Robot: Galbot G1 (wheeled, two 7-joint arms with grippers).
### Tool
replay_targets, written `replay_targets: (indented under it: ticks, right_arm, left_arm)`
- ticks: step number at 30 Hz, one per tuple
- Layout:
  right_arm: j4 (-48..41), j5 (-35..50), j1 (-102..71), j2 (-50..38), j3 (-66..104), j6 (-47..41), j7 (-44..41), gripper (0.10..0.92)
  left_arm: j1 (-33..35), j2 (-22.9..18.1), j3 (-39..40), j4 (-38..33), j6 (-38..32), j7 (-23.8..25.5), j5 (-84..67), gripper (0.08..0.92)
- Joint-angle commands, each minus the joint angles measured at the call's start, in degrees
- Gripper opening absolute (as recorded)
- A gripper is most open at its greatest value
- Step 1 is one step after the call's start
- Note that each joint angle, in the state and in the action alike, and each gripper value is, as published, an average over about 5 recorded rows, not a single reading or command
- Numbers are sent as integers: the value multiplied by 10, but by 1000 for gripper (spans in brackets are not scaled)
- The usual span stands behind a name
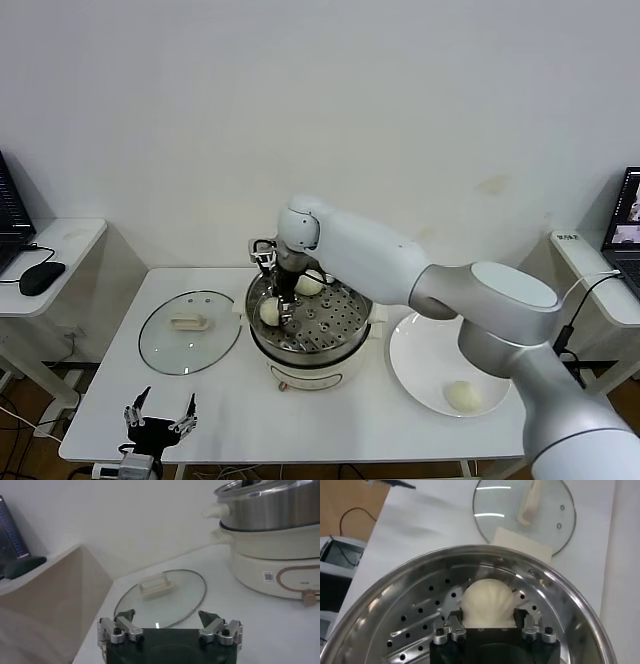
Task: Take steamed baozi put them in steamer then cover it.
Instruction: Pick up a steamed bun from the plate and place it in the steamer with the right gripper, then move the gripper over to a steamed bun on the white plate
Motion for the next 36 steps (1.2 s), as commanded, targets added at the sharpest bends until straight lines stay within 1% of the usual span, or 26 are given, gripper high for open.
replay_targets:
  ticks: [1, 4, 7, 12, 17, 20, 24, 28, 32, 36]
  right_arm:
    - [28, 3, 12, -23, 12, -6, -3, 792]
    - [78, 18, 27, -67, 10, -16, -9, 818]
    - [159, 37, 47, -136, 4, -25, -11, 822]
    - [298, 73, 91, -287, 6, -28, -26, 823]
    - [404, 94, 110, -440, 18, -4, -51, 823]
    - [450, 94, 94, -529, 30, 13, -67, 823]
    - [488, 56, 25, -618, 69, 35, -78, 823]
    - [508, -7, -97, -668, 138, 53, -80, 823]
    - [506, -74, -181, -683, 157, 72, -74, 823]
    - [488, -128, -242, -668, 179, 87, -65, 823]
  left_arm:
    - [2, -1, -1, -2, 0, 0, 1, 823]
    - [1, -1, -3, -4, 0, 1, 1, 823]
    - [1, -1, -4, -7, 0, 1, -1, 823]
    - [4, -3, -5, -13, 1, 7, -16, 823]
    - [13, 1, -3, -26, 14, 19, -21, 823]
    - [16, 2, -3, -32, 20, 26, -22, 823]
    - [18, 4, 0, -35, 24, 33, -21, 823]
    - [19, 6, 4, -34, 28, 23, -24, 823]
    - [22, 7, 1, -39, 26, 17, -38, 823]
    - [26, 8, 0, -43, 22, 14, -43, 823]
